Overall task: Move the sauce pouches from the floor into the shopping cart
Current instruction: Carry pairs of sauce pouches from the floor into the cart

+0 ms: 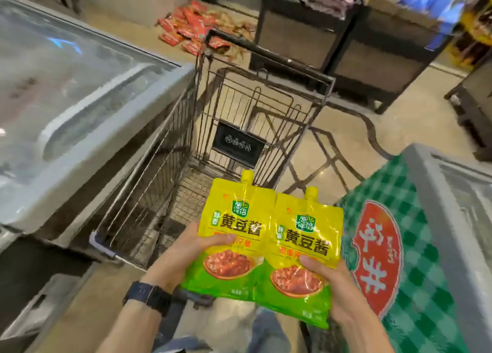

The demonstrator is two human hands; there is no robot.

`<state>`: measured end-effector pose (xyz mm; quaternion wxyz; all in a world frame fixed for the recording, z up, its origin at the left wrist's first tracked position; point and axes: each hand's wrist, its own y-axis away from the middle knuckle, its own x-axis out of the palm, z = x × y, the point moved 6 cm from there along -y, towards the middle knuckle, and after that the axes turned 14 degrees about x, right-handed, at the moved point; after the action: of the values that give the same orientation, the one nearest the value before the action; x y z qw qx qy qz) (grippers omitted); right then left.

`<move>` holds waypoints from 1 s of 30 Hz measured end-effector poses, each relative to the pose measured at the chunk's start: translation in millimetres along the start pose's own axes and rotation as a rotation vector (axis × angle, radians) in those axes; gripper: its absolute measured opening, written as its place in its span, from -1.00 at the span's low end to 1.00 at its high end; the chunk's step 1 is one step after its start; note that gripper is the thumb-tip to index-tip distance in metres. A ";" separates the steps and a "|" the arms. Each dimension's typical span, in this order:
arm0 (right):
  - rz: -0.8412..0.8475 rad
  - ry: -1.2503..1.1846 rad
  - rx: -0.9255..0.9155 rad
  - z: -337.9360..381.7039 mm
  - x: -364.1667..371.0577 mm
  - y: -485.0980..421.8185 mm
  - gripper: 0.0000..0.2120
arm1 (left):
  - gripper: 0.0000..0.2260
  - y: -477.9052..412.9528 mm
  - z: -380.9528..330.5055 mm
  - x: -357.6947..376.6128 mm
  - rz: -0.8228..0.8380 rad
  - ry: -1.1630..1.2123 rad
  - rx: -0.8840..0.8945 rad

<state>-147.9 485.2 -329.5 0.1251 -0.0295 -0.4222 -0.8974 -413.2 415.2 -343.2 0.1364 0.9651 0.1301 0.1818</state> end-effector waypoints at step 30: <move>0.334 1.024 -0.035 234.3 164.0 -338.7 -0.63 | -0.35 -204.0 0.2 -38.0 -1.087 0.054 0.204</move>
<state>-403.3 839.0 -407.2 0.4553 0.3432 -0.2817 -0.7717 -488.4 593.2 -418.6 0.1128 0.7624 0.6299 0.0961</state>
